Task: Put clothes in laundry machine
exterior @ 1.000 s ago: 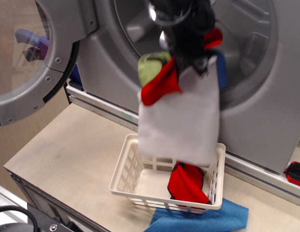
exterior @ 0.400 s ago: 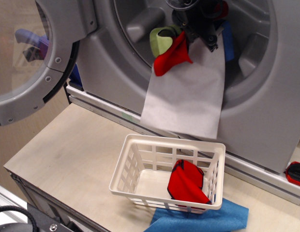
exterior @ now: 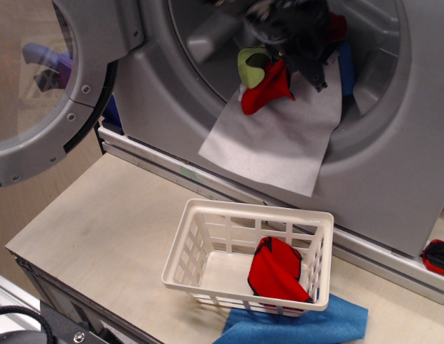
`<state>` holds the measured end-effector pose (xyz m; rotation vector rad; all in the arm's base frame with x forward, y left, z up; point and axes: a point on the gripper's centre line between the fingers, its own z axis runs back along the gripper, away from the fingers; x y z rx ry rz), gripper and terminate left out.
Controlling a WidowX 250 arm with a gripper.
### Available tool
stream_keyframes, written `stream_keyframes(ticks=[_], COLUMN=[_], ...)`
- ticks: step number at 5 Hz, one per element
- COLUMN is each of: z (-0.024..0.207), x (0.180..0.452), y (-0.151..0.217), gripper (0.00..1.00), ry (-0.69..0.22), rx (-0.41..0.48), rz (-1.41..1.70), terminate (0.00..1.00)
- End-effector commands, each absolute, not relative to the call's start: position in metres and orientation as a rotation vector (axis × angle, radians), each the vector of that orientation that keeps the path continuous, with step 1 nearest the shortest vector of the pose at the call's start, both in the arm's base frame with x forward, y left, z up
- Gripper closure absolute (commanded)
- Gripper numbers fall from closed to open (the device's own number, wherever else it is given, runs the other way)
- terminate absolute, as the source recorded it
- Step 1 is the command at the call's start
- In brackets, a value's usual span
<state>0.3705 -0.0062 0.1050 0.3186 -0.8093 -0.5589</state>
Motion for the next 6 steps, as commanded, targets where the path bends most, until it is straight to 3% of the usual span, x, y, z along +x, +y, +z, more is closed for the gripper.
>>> stream_keyframes(ticks=[1,3,4,6], z=[0.112,0.121,0.133,0.146], x=[0.379,0.372,0.353,0.318], y=[0.000,0.006,0.010,0.003], gripper=[0.00,0.00,0.00,0.00], ry=[-0.866,-0.826,-0.824,-0.836], rx=[0.283,0.212,0.119,0.041], rz=[-0.507,-0.433,-0.413,-0.472], terminate=[0.00,0.00,0.00,0.00])
